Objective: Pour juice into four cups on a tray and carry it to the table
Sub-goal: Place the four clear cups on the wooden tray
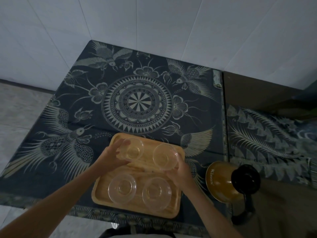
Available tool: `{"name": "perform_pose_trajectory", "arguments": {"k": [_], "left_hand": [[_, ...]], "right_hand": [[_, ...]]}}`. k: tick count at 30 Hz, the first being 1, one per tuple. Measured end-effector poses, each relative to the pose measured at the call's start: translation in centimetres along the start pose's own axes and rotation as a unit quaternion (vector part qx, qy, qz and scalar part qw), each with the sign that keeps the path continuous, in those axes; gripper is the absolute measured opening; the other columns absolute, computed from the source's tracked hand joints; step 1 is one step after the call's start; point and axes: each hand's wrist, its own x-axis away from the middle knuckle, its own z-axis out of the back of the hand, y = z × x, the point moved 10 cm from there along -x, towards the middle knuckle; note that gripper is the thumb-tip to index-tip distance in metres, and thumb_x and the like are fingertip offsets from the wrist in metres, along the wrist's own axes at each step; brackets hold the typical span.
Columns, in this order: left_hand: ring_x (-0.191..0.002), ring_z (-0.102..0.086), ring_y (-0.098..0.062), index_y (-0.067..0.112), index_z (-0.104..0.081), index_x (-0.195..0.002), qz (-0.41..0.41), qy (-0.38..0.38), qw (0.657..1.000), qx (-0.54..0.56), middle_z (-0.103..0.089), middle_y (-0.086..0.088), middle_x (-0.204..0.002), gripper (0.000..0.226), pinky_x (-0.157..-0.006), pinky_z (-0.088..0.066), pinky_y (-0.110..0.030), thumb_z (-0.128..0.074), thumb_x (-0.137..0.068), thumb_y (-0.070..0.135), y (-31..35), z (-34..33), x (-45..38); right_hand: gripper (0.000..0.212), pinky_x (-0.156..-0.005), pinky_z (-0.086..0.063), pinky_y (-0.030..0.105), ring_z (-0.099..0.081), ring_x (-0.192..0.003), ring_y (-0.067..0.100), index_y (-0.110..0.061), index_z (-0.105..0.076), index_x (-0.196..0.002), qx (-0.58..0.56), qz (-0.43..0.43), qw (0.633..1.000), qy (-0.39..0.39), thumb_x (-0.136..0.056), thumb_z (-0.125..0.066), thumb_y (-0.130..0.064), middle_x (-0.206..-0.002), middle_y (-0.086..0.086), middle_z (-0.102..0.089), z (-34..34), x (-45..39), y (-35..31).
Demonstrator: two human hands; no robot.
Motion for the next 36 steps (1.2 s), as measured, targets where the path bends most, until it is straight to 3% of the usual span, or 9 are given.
{"name": "perform_pose_trajectory", "arguments": {"k": [3, 10, 14, 17, 20, 23, 28, 31, 36], "left_hand": [[-0.125, -0.067, -0.021, 0.029, -0.056, -0.143, 0.008, 0.006, 1.000, -0.001, -0.066, 0.007, -0.139, 0.085, -0.106, -0.055, -0.041, -0.099, -0.070, 0.023, -0.3, -0.1, 0.2], [-0.132, -0.058, -0.022, 0.045, -0.038, -0.151, 0.016, -0.010, 1.000, 0.003, -0.056, 0.022, -0.138, 0.099, -0.110, -0.051, -0.042, -0.096, -0.075, 0.018, -0.4, -0.2, 0.7], [-0.141, -0.053, -0.019, 0.039, -0.033, -0.160, 0.009, -0.003, 1.000, 0.004, -0.049, 0.009, -0.156, 0.111, -0.112, -0.048, -0.037, -0.098, -0.071, 0.025, 0.2, 0.8, 1.3], [-0.151, -0.038, -0.013, 0.035, -0.026, -0.166, -0.010, -0.004, 1.000, 0.011, -0.040, 0.012, -0.162, 0.129, -0.122, -0.038, -0.040, -0.096, -0.059, 0.051, 1.4, 1.9, 1.9], [-0.164, -0.010, -0.016, 0.046, -0.018, -0.166, -0.024, -0.001, 1.000, 0.008, -0.026, 0.013, -0.173, 0.134, -0.130, -0.026, -0.055, -0.091, -0.055, 0.067, 1.9, 3.1, 2.7], [-0.163, 0.007, -0.011, 0.050, -0.014, -0.165, -0.025, 0.003, 1.000, 0.000, -0.017, 0.020, -0.173, 0.132, -0.131, -0.015, -0.056, -0.096, -0.061, 0.056, 2.9, 4.1, 3.7], [-0.161, 0.012, -0.012, 0.039, -0.015, -0.167, -0.049, 0.015, 0.999, -0.001, -0.014, 0.019, -0.171, 0.125, -0.130, -0.009, -0.053, -0.095, -0.071, 0.037, 6.4, 5.0, 5.2], [-0.159, 0.015, -0.008, 0.040, -0.013, -0.167, -0.072, 0.006, 0.997, 0.006, -0.012, 0.016, -0.174, 0.123, -0.130, -0.009, -0.053, -0.093, -0.074, 0.041, 8.5, 4.3, 6.1], [-0.162, 0.015, -0.013, 0.048, -0.011, -0.166, -0.118, -0.019, 0.993, 0.006, -0.009, 0.019, -0.176, 0.120, -0.130, -0.006, -0.058, -0.088, -0.074, 0.057, 11.0, 1.8, 7.4]], "right_hand": [[0.063, -0.094, -0.052, 0.020, -0.059, -0.115, -0.008, -0.054, -0.047, -0.124, 0.012, 0.005, 1.000, 0.003, -0.076, -0.087, -0.042, -0.124, -0.021, -0.063, 0.0, 0.0, 0.2], [0.064, -0.087, -0.043, 0.003, -0.051, -0.116, -0.020, -0.056, -0.041, -0.126, 0.040, 0.015, 0.999, 0.002, -0.080, -0.084, -0.040, -0.127, -0.027, -0.056, 0.0, 0.2, 0.3], [0.078, -0.103, -0.047, 0.027, -0.050, -0.128, -0.008, -0.046, -0.042, -0.142, 0.066, 0.018, 0.998, 0.002, -0.076, -0.084, -0.051, -0.137, -0.021, -0.055, 0.5, 0.5, 0.7], [0.093, -0.108, -0.047, 0.045, -0.047, -0.136, 0.005, -0.038, -0.036, -0.150, 0.106, 0.030, 0.994, 0.010, -0.073, -0.082, -0.060, -0.146, -0.015, -0.050, 1.7, 0.9, 0.5], [0.096, -0.112, -0.043, 0.047, -0.038, -0.141, 0.009, -0.037, -0.027, -0.155, 0.136, 0.049, 0.989, 0.026, -0.076, -0.082, -0.052, -0.152, -0.014, -0.039, 3.5, 2.2, -1.0], [0.094, -0.113, -0.040, 0.047, -0.036, -0.141, 0.012, -0.043, -0.023, -0.155, 0.153, 0.065, 0.985, 0.049, -0.081, -0.080, -0.045, -0.149, -0.018, -0.032, 5.4, 3.7, -2.3], [0.084, -0.110, -0.043, 0.048, -0.039, -0.138, 0.014, -0.038, -0.025, -0.157, 0.170, 0.073, 0.978, 0.093, -0.088, -0.074, -0.039, -0.146, -0.012, -0.034, 7.8, 7.2, -3.5], [0.074, -0.111, -0.042, 0.043, -0.040, -0.139, 0.013, -0.035, -0.030, -0.155, 0.191, 0.095, 0.968, 0.133, -0.093, -0.070, -0.035, -0.147, -0.017, -0.035, 9.1, 10.1, -4.0], [0.066, -0.109, -0.044, 0.048, -0.049, -0.134, 0.023, -0.025, -0.042, -0.150, 0.231, 0.127, 0.939, 0.218, -0.091, -0.072, -0.027, -0.149, -0.001, -0.048, 12.1, 14.3, -3.5]]}}
